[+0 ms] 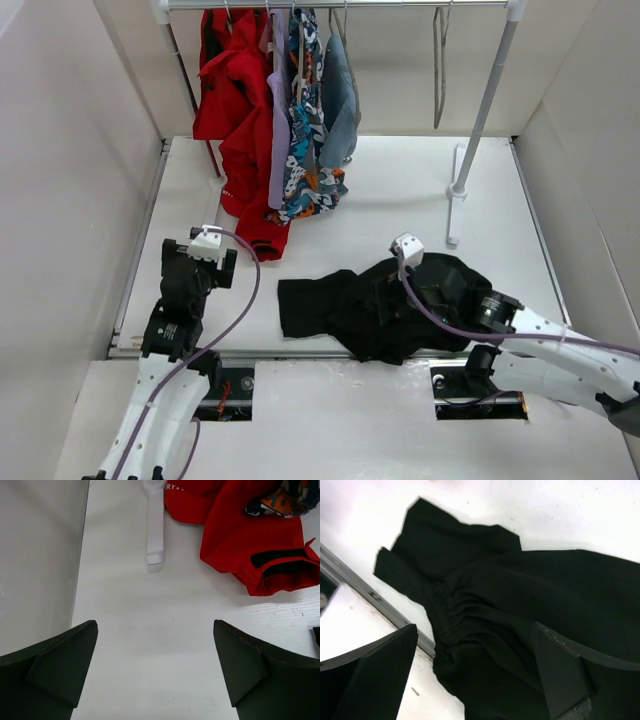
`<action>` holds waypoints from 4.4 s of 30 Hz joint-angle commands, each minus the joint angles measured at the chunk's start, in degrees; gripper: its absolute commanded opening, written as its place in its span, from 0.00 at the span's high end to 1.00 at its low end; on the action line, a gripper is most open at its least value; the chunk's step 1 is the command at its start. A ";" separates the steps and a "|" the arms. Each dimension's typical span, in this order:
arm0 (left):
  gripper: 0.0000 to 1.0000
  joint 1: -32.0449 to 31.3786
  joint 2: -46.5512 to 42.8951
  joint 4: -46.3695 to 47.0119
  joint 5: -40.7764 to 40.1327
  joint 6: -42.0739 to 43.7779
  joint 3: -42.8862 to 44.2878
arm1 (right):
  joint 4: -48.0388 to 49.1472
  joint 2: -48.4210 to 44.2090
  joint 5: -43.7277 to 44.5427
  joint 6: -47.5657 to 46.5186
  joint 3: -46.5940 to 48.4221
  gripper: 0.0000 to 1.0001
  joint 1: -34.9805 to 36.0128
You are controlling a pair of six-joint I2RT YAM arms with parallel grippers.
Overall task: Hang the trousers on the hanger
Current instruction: Flatten out the trousers at the center of the board.
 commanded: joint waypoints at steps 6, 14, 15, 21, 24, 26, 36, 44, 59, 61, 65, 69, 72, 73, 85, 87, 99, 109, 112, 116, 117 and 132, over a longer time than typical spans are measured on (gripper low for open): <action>0.00 1.04 -1.90 1.01 3.37 1.64 0.46 | -1.94 17.27 -2.18 -7.36 9.38 0.00 2.61; 0.00 4.81 -2.43 -3.93 17.02 7.46 2.91 | -7.91 41.97 -0.24 -14.05 22.04 0.00 11.41; 0.00 5.34 -2.43 -3.93 17.03 7.47 2.92 | -7.92 45.21 -0.24 -14.05 22.57 0.00 11.41; 0.00 5.86 -2.96 -3.40 15.27 7.99 2.92 | -15.03 53.58 -1.90 -17.03 33.00 1.00 11.41; 0.00 5.87 -2.96 -2.00 14.74 7.20 2.39 | -16.18 54.38 -5.32 -21.95 40.39 1.00 11.41; 0.00 6.39 -2.96 -1.99 14.22 7.20 2.39 | -14.87 52.89 -7.26 -25.45 49.96 1.00 11.41; 0.00 6.92 -2.96 0.38 8.42 4.57 2.39 | 5.26 29.82 -7.64 -27.24 52.65 1.00 11.41; 0.05 6.92 0.55 3.81 10.51 6.31 4.93 | -17.12 11.06 15.94 -8.09 37.09 1.00 -12.99; 0.11 -2.81 23.85 -21.85 16.96 38.56 19.64 | -23.30 11.06 -6.55 -5.88 19.77 0.00 -42.66; 0.10 -6.95 23.85 -21.86 14.49 43.12 16.03 | -21.28 11.66 -8.75 -6.67 17.57 0.00 -40.54; 0.03 -13.10 25.78 -20.19 15.09 46.57 10.57 | -20.49 16.05 -10.61 -3.17 15.72 0.00 -38.07; 0.02 -19.78 32.35 -15.98 12.04 47.80 7.24 | -17.59 17.29 -6.67 4.92 13.53 0.00 -40.79; 0.09 -24.44 36.93 -12.73 7.20 47.81 5.38 | -16.35 16.15 -4.46 9.67 11.60 0.00 -42.73; 0.13 -25.15 39.30 -12.02 7.19 46.76 4.77 | -15.75 16.15 -4.45 10.38 11.07 0.00 -43.42; 1.00 -25.77 36.52 -7.53 9.30 37.96 1.87 | -6.50 20.64 -9.91 9.77 6.04 1.00 -47.21; 1.00 -24.12 33.46 -7.00 7.54 35.68 1.86 | -9.04 18.44 -7.89 9.15 9.54 1.00 -47.21; 0.60 -20.22 15.67 -18.86 20.54 42.18 7.66 | -25.40 -1.87 0.99 9.15 31.43 1.00 -47.74; 0.02 -31.09 38.87 -19.57 25.28 33.59 15.66 | -25.41 2.96 6.09 7.92 45.51 1.00 -47.74; 0.00 -40.05 43.09 -20.36 28.63 30.68 15.66 | -24.79 4.27 9.51 7.31 45.51 1.00 -47.74; 0.00 -47.63 45.11 -15.80 29.16 27.25 15.66 | -24.26 9.45 14.62 4.06 44.99 1.00 -48.27; 0.00 -48.70 45.82 -14.83 28.64 26.54 15.66 | -24.26 10.34 14.62 4.06 44.99 1.00 -48.27; 1.00 -35.54 33.58 -12.51 11.77 18.87 21.26 | -29.26 7.27 23.74 -0.60 42.43 1.00 -48.79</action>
